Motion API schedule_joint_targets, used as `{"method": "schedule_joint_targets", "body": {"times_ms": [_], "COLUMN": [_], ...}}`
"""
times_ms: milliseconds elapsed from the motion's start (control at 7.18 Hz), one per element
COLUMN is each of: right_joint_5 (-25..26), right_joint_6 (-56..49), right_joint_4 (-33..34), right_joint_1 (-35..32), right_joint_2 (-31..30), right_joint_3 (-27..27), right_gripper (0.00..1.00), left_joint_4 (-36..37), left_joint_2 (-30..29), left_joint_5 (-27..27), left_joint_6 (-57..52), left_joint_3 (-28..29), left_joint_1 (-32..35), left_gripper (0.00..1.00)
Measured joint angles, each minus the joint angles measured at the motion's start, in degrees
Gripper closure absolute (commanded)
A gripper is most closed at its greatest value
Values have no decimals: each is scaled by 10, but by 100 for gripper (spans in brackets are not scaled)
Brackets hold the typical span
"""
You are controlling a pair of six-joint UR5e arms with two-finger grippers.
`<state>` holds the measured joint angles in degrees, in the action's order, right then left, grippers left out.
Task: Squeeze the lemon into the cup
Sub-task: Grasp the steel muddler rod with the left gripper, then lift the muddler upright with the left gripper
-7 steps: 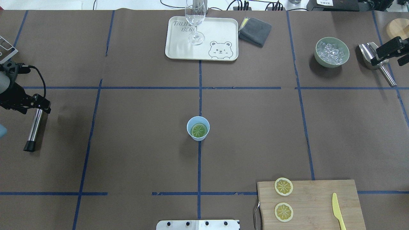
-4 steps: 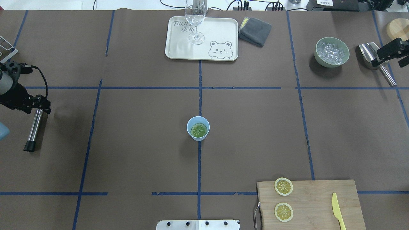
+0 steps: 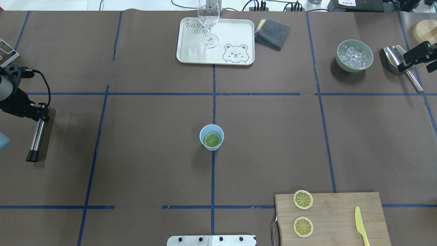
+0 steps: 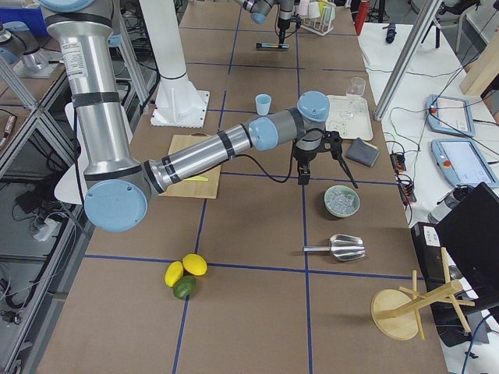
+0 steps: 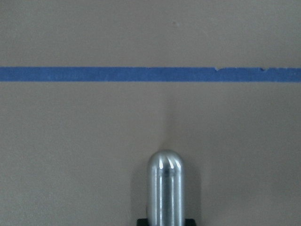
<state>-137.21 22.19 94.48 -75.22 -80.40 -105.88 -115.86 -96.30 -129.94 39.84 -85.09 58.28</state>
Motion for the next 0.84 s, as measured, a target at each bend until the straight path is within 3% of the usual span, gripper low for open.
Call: {"method": "schedule_joint_targets", "body": {"times_ms": [278,835], "right_joint_5": [3,31], "right_joint_6": [-1,-1], "right_joint_4": [0,0], "right_joint_1": [0,0], "right_joint_2": [-4,-15], "right_joint_3": [0,-4], "right_gripper": [0,0], "left_joint_4": [1,0], "left_joint_2": [0,-28], "left_joint_5": [21,258], "left_joint_6": [-4,10], "left_joint_3": [-54,-193], "left_joint_1": [6,3], "left_gripper": [100,100]}}
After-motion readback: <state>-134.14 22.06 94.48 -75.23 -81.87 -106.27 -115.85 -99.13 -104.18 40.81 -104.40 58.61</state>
